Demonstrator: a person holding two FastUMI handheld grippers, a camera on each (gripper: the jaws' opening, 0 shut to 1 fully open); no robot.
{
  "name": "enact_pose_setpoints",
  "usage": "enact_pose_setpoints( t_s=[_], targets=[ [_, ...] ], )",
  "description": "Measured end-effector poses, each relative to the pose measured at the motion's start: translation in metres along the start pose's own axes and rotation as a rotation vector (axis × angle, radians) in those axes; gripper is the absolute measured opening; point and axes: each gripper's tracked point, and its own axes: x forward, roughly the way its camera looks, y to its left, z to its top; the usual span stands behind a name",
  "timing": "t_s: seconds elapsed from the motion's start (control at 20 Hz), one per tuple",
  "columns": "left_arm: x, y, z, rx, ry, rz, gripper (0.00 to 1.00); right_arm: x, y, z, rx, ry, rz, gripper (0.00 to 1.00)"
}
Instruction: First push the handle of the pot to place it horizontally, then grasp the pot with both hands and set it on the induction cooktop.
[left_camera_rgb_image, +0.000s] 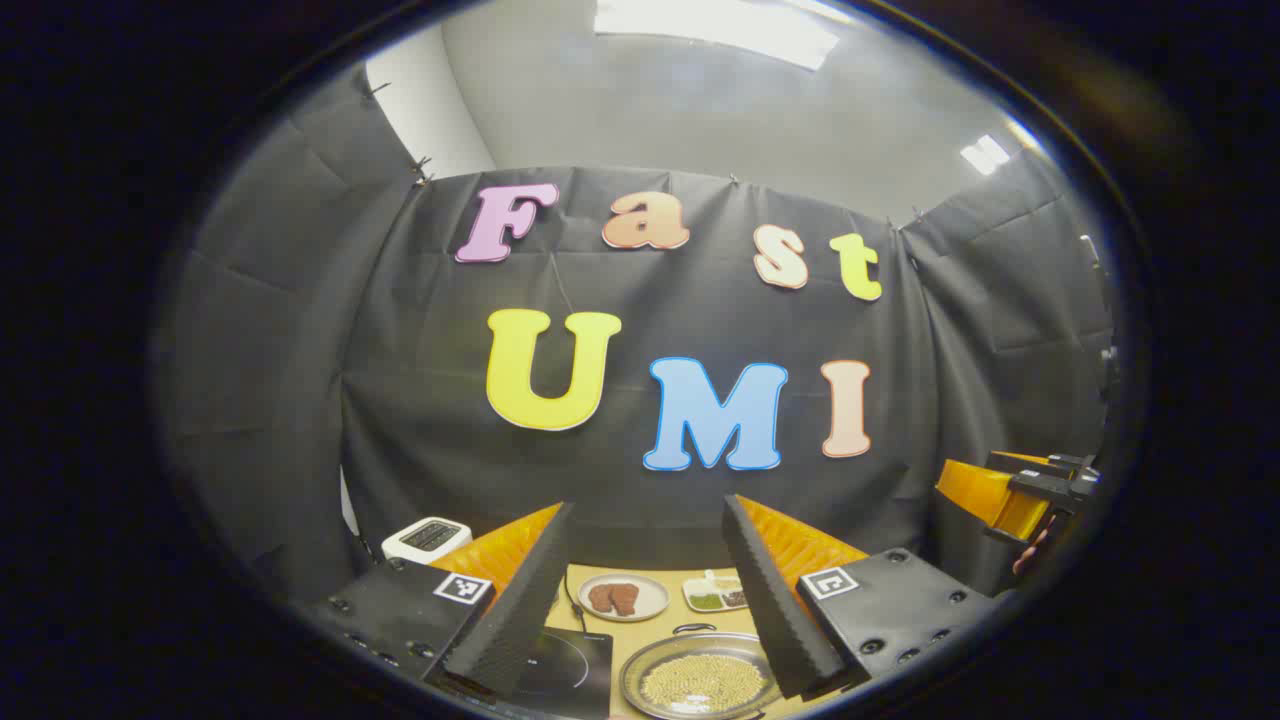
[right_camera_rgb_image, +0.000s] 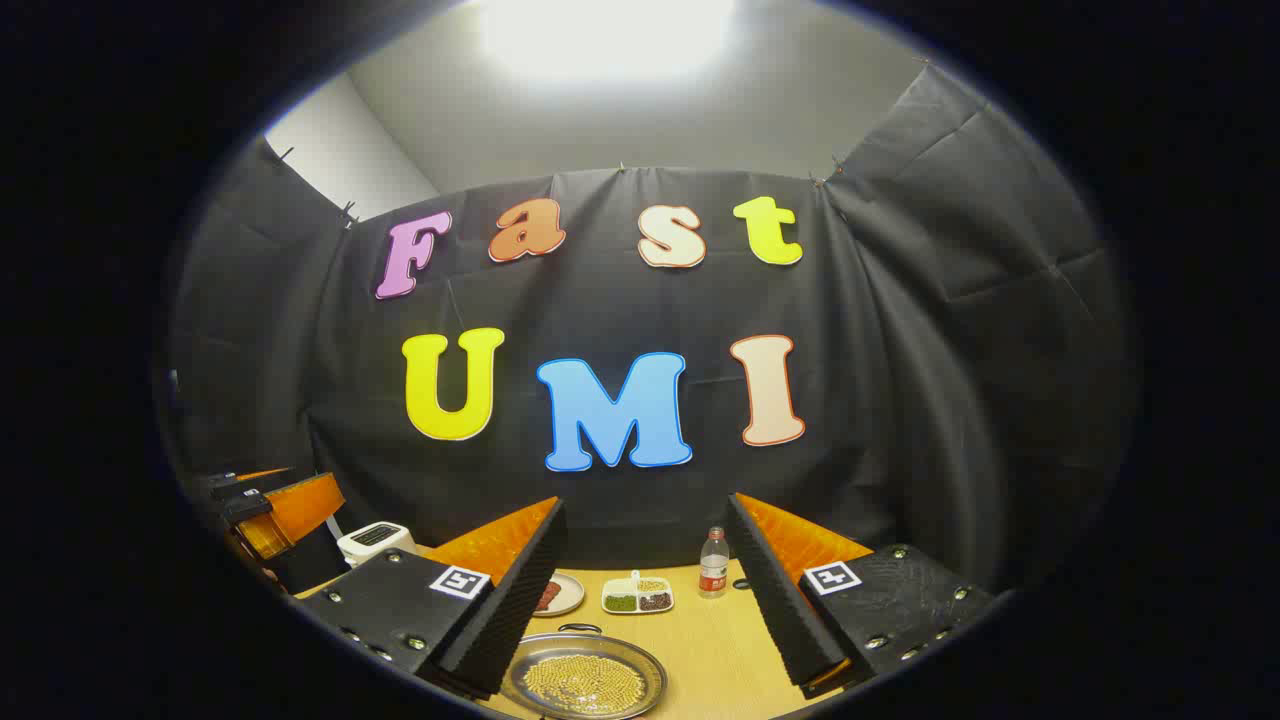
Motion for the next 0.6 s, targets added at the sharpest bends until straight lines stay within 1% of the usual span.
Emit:
enact_pose_setpoints(
  t_s=[0.1,0.15,0.55,0.6],
  targets=[
    [0.0017,0.0041,-0.0001,0.007,-0.002,0.012,0.93,0.0009,-0.0007,-0.0033,0.000,0.005,-0.005,0.98],
    [0.0013,0.0045,0.0004,0.005,-0.002,0.013,0.97,0.0009,-0.0006,-0.0061,0.002,0.014,-0.006,0.99],
    [0.0001,0.0076,-0.0021,0.009,-0.010,0.011,0.97,-0.0024,0.0042,-0.0081,-0.006,0.021,-0.008,0.99],
    [-0.0001,0.0079,-0.0006,0.008,-0.013,0.012,0.93,-0.0021,0.0056,-0.0072,-0.009,0.020,-0.006,0.99]
  ],
)
